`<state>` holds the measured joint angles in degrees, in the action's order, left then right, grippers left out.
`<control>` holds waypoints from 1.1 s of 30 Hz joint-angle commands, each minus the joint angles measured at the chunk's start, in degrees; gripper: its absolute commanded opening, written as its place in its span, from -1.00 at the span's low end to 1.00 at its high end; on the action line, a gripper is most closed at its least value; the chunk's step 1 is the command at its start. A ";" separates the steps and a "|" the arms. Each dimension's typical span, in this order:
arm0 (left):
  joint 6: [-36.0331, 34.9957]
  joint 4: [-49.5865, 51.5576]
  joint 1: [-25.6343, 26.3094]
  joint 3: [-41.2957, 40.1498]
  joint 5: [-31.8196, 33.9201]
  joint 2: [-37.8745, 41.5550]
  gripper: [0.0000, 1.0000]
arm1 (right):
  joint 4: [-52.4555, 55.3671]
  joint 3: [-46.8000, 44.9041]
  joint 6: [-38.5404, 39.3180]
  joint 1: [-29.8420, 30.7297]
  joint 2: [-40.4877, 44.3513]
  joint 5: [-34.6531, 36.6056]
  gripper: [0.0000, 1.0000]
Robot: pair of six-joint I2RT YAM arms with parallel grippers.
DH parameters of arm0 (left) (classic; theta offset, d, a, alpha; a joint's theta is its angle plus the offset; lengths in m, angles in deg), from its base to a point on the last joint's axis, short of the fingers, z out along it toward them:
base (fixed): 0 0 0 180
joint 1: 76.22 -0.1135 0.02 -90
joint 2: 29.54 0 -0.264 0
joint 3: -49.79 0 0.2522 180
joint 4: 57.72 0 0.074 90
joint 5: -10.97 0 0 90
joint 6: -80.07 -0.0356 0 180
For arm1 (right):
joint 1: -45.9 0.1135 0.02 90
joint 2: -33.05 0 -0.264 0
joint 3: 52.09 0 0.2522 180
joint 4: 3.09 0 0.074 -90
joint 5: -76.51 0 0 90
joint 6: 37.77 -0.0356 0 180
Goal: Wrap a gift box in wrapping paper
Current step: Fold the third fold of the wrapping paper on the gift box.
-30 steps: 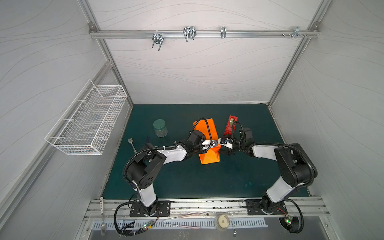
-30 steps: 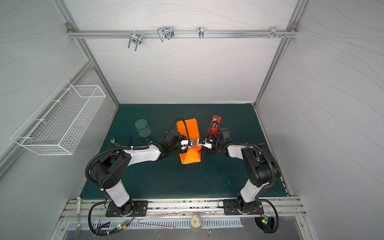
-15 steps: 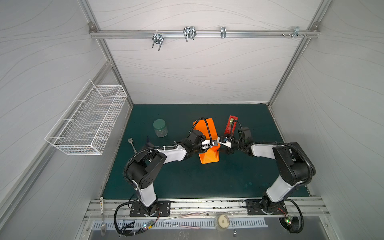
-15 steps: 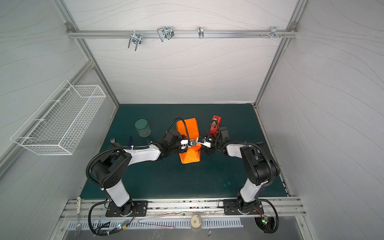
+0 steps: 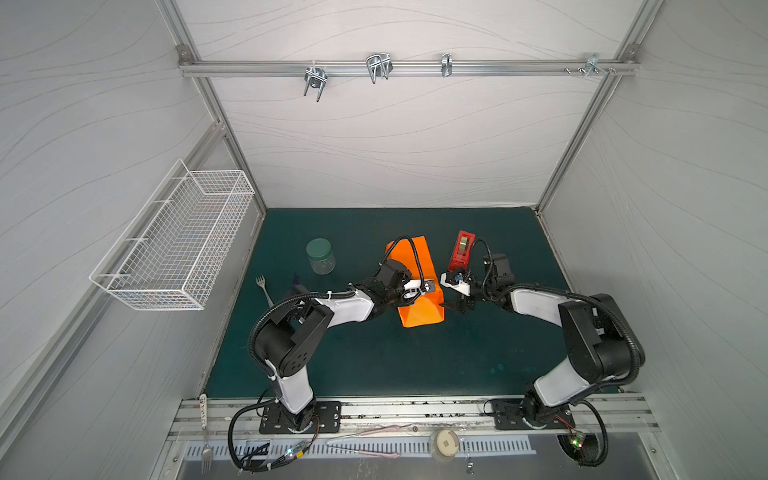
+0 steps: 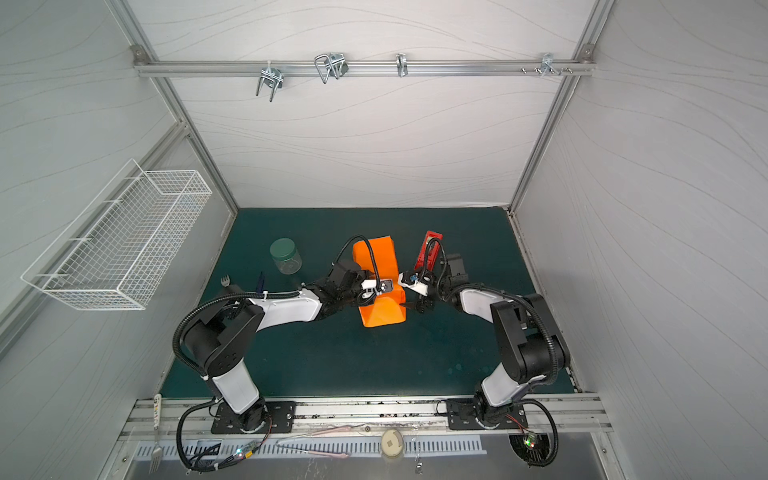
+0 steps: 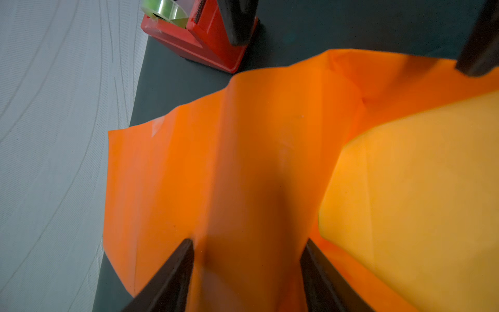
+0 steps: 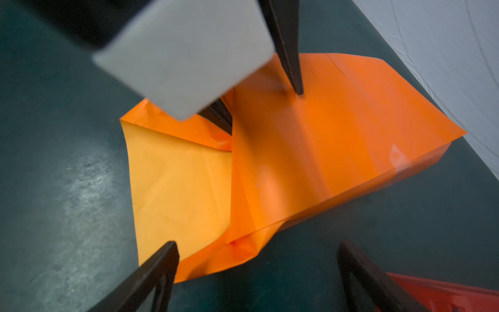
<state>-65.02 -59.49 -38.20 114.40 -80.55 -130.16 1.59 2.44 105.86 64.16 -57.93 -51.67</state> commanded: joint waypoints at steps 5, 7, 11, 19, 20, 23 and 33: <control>-0.81 5.31 -0.24 -1.20 0.07 -3.36 0.28 | -7.50 -1.79 -4.06 3.21 -3.18 10.18 0.79; -0.81 5.25 -0.23 -1.18 0.01 -3.39 0.28 | -10.01 -2.22 -4.96 3.90 -4.30 13.80 0.75; -0.81 5.26 -0.25 -1.02 -0.15 -3.50 0.28 | -13.16 -3.49 -4.76 6.11 -5.26 18.93 0.70; -1.46 4.64 -0.24 -1.10 0.02 -3.86 0.27 | -13.94 -3.61 -6.06 7.41 -3.70 23.20 0.55; -1.51 4.65 -0.23 -1.17 0.04 -3.80 0.27 | -14.10 -3.84 -6.34 7.64 -3.24 23.36 0.54; -1.66 4.61 -0.23 -1.28 0.11 -3.84 0.27 | -13.21 -3.80 -6.84 8.06 -1.84 22.02 0.54; -1.42 4.22 -0.23 -1.28 0.16 -3.81 0.27 | -12.35 -2.45 -9.94 10.82 -1.07 24.24 0.49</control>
<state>-65.43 -61.30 -38.79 114.40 -80.90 -130.90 -10.17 -1.18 96.22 72.27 -60.79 -25.77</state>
